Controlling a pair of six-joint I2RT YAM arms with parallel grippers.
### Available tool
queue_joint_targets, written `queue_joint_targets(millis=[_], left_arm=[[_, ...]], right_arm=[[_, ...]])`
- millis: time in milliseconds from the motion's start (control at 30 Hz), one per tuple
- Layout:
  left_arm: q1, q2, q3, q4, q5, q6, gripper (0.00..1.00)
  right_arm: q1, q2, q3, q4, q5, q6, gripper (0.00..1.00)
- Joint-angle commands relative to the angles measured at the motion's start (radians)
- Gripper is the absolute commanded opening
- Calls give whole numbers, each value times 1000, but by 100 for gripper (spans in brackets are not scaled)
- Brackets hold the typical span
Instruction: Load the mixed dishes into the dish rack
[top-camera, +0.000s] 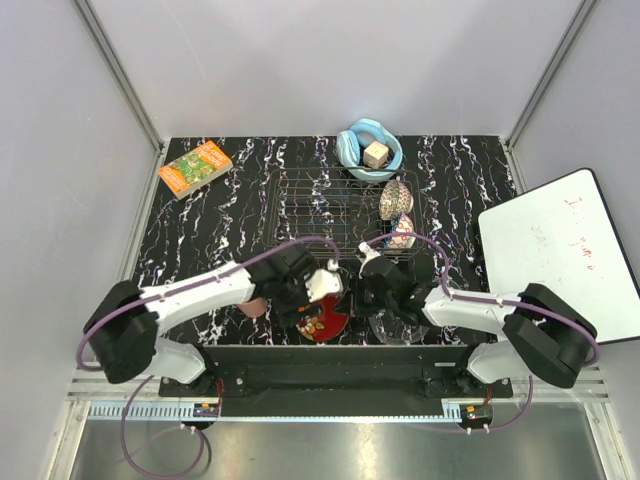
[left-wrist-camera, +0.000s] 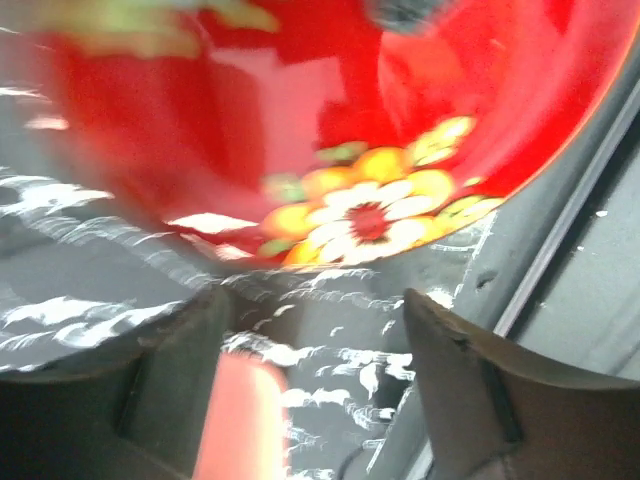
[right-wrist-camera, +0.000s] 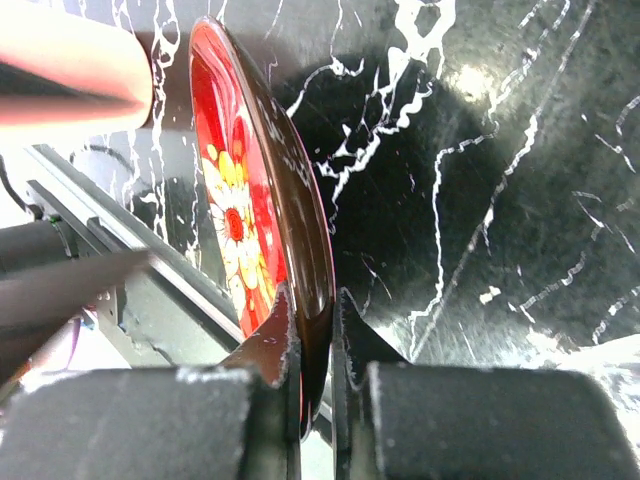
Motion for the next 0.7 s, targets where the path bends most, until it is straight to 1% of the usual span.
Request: queue_joint_targets(millis=[0,33,100,167,200,267,300,333,367,400,433,467,500,533,567,600,633,667], left_arm=[[127,-156,291,-185,16,-5,85],[153,-174,334,-214,15,-5,99],[228,-233,440,-272,0,4,99],[274,-288,483,-295,-23,15,99],[314,-302,512,-302,-36,20,99],[372,-340,528,-315,-39,14,99],[390,-351,527,-317,-31,10,99],[406,-372,517,-314,-28,4,99],[434,-380,508,-311,-24,-5,99],[446,-389,476,-303,-25,-11,99],[460,-406,455,-294,-24,-19,99],[488,-414,433,-271,-14,-26,99],[503,-418,389,-260,-7,-31,99],[517,-426,367,-250,5,-36,99],[540,-428,347,-231,21,-43,99],[549,-426,314,-223,27,-48,99],[561,-425,301,-219,36,-54,99],[581,-425,290,-214,64,-65,99]], right_arm=[[10,-79,45,-29,2,-37,0],[10,-86,58,-53,5,-65,0],[10,-108,108,-124,5,-97,0],[10,-123,157,-246,14,-165,0],[10,-142,215,-283,20,-191,0],[10,-160,283,-393,68,-284,0],[10,-178,352,-424,88,-318,0],[10,-186,393,-452,127,-388,0],[10,-189,479,-510,149,-425,0],[10,-186,530,-541,184,-460,0],[10,-180,577,-595,247,-540,0],[10,-173,666,-613,276,-583,0],[12,-153,706,-624,309,-629,0],[10,-143,740,-626,391,-727,0],[12,-128,774,-624,440,-781,0],[10,-85,844,-621,494,-848,0],[10,-59,878,-618,596,-989,0],[12,-35,919,-582,647,-1072,0]])
